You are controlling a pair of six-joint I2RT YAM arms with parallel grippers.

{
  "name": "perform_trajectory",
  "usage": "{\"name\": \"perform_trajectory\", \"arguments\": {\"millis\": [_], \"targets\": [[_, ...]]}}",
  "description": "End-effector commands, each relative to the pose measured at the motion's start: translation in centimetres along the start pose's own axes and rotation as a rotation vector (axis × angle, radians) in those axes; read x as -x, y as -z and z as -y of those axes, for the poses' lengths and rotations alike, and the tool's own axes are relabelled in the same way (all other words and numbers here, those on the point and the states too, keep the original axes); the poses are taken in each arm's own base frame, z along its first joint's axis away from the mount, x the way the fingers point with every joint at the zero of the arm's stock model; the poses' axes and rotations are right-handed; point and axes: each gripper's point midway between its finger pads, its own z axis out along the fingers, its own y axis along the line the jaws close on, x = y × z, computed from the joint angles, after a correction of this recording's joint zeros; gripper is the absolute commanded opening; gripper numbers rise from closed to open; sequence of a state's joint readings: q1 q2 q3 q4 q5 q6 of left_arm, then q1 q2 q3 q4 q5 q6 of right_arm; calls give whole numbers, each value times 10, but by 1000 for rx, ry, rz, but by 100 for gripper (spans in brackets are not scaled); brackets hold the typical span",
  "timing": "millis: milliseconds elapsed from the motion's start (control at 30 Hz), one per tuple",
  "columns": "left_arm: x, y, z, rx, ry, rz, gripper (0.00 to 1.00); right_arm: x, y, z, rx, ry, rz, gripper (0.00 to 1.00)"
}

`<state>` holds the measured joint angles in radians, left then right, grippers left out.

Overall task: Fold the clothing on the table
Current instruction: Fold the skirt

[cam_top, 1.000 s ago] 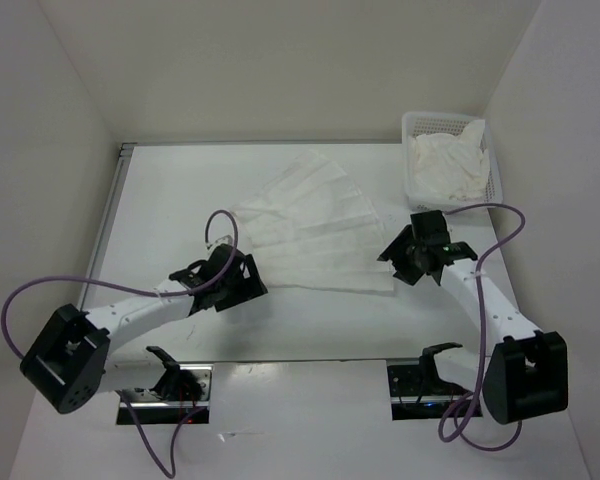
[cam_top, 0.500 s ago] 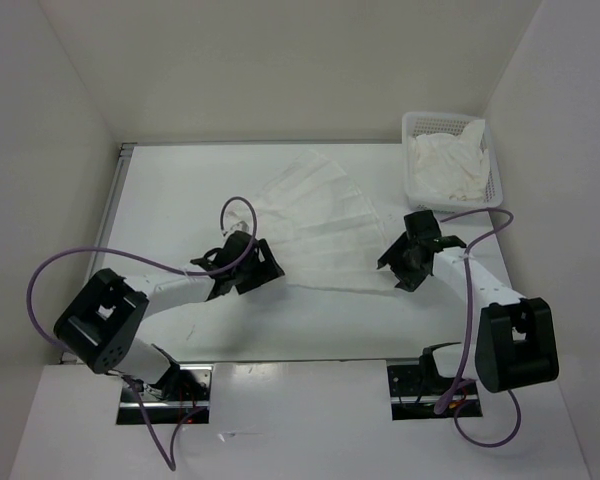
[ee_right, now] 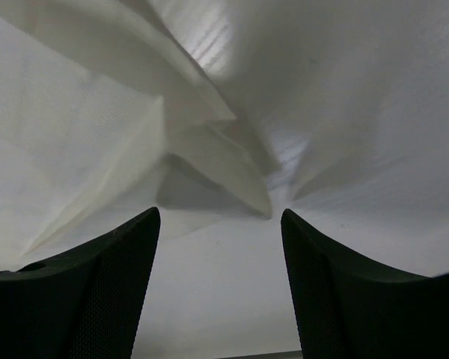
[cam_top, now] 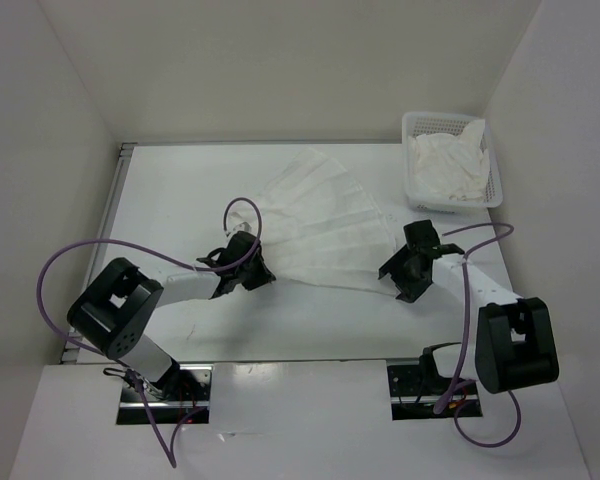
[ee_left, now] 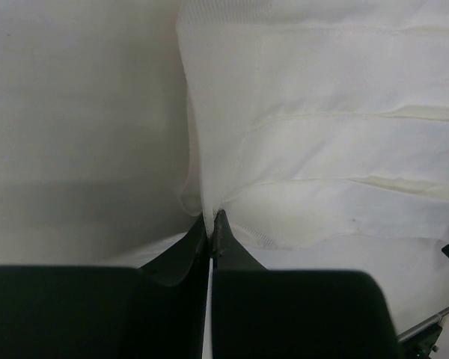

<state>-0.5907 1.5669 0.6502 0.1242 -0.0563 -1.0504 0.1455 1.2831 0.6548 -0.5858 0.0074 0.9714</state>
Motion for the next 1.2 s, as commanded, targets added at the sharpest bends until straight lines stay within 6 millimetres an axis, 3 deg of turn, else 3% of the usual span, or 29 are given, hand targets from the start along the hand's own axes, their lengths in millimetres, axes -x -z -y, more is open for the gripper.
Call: {"name": "perform_trajectory", "arguments": {"millis": [0, 267, 367, 400, 467, 600, 633, 733, 800, 867, 933, 1067, 1167], "targets": [[-28, 1, -42, 140, -46, -98, 0, 8, 0, -5, 35, -64, 42, 71], [-24, 8, -36, 127, -55, -90, 0, 12, 2, 6, 6, -94, 89, 69], [-22, 11, -33, 118, -55, -84, 0, 16, 1, -1, 36, -118, 106, 54], [-22, 11, -34, 118, -64, -84, 0, 20, -2, -4, 43, -120, 124, 40], [-23, 14, -37, 124, -64, -89, 0, 25, -4, -7, 61, -131, 149, 26], [-23, 17, -36, 116, -64, -83, 0, 43, -3, -15, 94, -152, 233, 16], [-23, 17, -36, 116, -64, -83, 0, 47, 0, -17, 107, -156, 256, 1], [-24, 19, -32, 101, -73, -96, 0, 55, 16, -30, 171, -148, 293, 0], [-15, 32, -19, 56, -107, -77, 0, 65, 41, -44, 258, -130, 346, 0], [-5, 43, -1, 0, -135, -52, 0, 69, 73, -49, 322, -117, 388, 0], [1, 57, 13, -58, -158, -34, 0, 68, 91, -47, 346, -109, 405, 0], [-3, 73, 19, -98, -168, -57, 0, 39, 117, -36, 412, -114, 335, 0], [-18, 86, 22, -132, -191, -93, 0, 8, 138, -29, 494, -130, 274, 0]]}}
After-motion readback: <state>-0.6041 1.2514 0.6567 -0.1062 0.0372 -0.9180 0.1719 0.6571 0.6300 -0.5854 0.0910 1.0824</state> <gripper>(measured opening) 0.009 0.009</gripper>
